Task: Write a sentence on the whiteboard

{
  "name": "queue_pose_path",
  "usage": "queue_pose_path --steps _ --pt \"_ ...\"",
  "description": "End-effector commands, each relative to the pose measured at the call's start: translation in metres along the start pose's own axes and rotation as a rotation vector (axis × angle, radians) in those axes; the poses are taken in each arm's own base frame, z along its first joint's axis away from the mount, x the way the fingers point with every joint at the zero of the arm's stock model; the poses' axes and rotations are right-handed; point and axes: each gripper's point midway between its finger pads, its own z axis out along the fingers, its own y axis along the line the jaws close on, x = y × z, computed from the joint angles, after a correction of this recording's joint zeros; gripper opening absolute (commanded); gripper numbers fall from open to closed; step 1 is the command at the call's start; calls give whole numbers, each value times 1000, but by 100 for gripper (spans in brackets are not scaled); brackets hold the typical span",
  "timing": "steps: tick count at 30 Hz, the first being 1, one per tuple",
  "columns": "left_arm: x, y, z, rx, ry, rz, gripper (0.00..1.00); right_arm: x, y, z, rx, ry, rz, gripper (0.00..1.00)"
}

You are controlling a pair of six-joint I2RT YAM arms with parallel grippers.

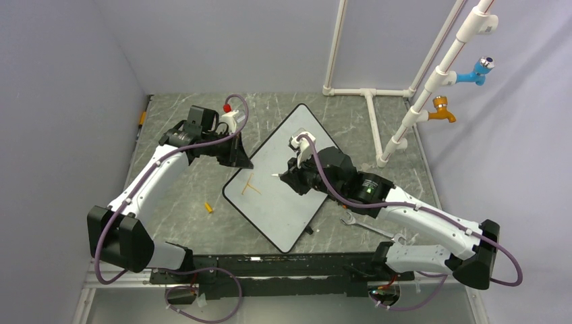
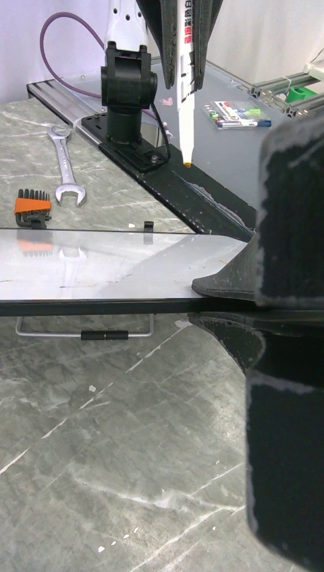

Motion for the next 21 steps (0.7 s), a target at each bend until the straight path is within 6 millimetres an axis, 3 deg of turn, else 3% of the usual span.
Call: queue_pose_path --steps 1,21 --pt "-19 18 -10 -118 -85 167 0 -20 6 5 -33 -79 -19 0" --pt "-19 20 -13 -155 -87 158 0 -16 -8 42 63 -46 8 0"
